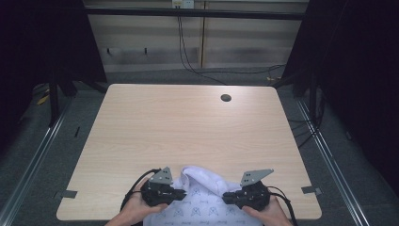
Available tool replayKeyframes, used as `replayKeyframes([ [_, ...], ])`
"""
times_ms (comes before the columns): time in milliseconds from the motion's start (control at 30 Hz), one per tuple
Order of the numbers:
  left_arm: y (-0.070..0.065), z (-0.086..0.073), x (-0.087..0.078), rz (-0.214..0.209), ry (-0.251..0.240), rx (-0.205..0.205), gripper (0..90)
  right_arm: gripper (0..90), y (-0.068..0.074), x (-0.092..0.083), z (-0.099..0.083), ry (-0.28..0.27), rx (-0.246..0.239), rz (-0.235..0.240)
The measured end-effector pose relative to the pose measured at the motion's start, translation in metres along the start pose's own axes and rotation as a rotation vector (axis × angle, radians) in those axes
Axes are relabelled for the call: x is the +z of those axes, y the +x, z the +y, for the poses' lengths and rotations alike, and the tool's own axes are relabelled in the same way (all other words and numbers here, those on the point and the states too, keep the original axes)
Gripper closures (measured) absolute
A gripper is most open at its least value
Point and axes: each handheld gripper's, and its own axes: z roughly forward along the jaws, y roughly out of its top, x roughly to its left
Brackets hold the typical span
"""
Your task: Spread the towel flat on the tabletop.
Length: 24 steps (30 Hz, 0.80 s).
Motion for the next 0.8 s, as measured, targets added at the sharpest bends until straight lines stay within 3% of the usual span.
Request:
replayKeyframes([
  [33, 0.0, 0.0, 0.002, -0.002, 0.016, 0.001, 83.2, 78.5, 0.0, 0.0, 0.0, 0.0, 0.0, 0.0],
  [100, 0.003, 0.0, 0.004, -0.014, 0.016, -0.012, 81.7, 72.0, 0.002, 0.001, -0.003, 0.051, -0.001, 0.002],
  [200, 0.005, -0.001, 0.002, -0.01, 0.015, -0.021, 80.9, 69.6, 0.002, -0.005, -0.007, 0.038, 0.009, -0.005],
  [367, 0.008, -0.003, -0.002, -0.013, 0.003, -0.028, 79.8, 66.5, -0.006, -0.031, -0.008, -0.083, 0.053, -0.048],
  [467, 0.009, -0.003, -0.003, -0.014, 0.002, -0.035, 78.9, 64.6, -0.014, -0.038, -0.009, -0.149, 0.086, -0.045],
  [500, 0.009, -0.003, -0.003, -0.017, -0.004, -0.037, 78.2, 63.8, -0.017, -0.037, -0.007, -0.167, 0.095, -0.023],
  [567, 0.009, -0.003, -0.004, -0.019, -0.008, -0.035, 77.8, 62.4, -0.017, -0.033, -0.005, -0.161, 0.094, -0.014],
  [667, 0.009, -0.004, -0.008, -0.027, -0.02, -0.032, 75.6, 61.2, -0.016, -0.016, -0.001, -0.119, 0.084, 0.034],
  [733, 0.008, -0.004, -0.013, -0.04, -0.048, -0.023, 76.0, 60.8, -0.013, -0.006, 0.002, -0.081, 0.065, 0.034],
  [800, 0.01, -0.004, -0.023, -0.051, -0.083, -0.031, 73.8, 72.1, -0.01, -0.001, 0.004, -0.059, 0.051, 0.037],
])
